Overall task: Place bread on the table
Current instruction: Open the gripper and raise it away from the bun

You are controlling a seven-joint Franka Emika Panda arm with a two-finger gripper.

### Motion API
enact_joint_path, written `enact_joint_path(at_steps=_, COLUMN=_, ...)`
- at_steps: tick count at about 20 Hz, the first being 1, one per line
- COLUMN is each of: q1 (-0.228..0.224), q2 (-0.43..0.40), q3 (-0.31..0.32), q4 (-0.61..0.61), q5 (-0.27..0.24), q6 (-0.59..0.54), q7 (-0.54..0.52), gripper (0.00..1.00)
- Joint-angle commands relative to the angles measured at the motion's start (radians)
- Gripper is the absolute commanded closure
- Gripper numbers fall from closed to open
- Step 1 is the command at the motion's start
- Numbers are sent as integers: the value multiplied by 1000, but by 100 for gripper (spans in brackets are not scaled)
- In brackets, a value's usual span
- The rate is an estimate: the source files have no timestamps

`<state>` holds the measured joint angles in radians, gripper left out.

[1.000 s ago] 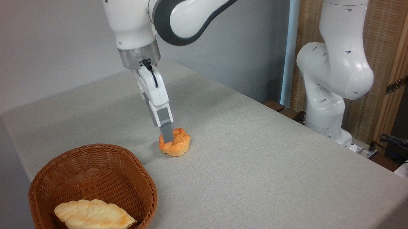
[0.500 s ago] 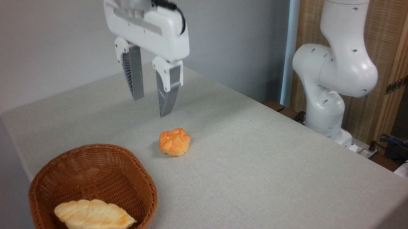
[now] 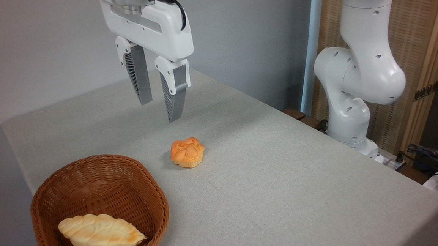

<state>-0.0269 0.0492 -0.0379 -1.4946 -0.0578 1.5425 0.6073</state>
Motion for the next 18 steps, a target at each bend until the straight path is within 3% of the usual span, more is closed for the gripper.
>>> enact_joint_path(at_steps=1, q1=-14, q2=3, q3=10, q4=19, q5=38, q6=-18, q7=22, gripper=0)
enact_joint_path(at_steps=6, q1=-34, q2=-41, q3=12, q4=-56, q5=73, q6=22, q7=22, gripper=0)
enact_joint_path(at_steps=18, q1=-34, q2=-45, q3=12, q4=-59, q5=75, q6=25, q7=23, gripper=0)
